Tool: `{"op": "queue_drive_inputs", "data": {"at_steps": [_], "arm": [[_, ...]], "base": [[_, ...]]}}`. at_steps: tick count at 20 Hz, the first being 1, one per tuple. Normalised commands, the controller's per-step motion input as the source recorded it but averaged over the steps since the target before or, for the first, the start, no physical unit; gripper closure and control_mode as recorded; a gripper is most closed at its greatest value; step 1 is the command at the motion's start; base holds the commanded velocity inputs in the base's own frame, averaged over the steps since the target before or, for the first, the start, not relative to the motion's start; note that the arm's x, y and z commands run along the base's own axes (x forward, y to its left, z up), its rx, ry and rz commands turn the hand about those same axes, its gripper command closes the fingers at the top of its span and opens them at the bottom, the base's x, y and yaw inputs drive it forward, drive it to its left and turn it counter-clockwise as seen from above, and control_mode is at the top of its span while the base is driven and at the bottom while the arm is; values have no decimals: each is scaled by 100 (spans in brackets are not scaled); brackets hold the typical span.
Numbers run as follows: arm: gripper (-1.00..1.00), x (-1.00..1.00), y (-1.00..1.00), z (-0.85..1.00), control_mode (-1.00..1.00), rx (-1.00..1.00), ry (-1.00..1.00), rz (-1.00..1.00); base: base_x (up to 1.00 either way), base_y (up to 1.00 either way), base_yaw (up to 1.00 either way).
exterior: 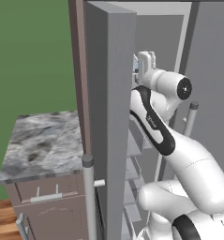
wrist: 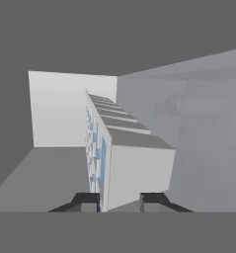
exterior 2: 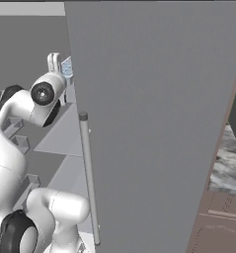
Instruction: Open the freezer door, pick up the ice cube tray from the freezer, and place it on the dining counter.
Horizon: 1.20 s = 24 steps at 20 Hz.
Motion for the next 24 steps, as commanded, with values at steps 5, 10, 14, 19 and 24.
{"op": "queue_drive_inputs", "data": {"at_steps": [5, 10, 14, 19, 24], "arm": [[100, -40, 10, 28, -100, 0, 16, 0], [100, -86, 3, 17, -100, 0, 7, 0], [100, -89, 0, 26, -100, 0, 0, 0], [100, -93, 0, 36, -100, 0, 0, 0], [100, -83, 0, 37, -100, 0, 3, 0]], "base": [[0, 0, 0], [0, 0, 0], [0, 0, 0], [0, 0, 0], [0, 0, 0]]}}
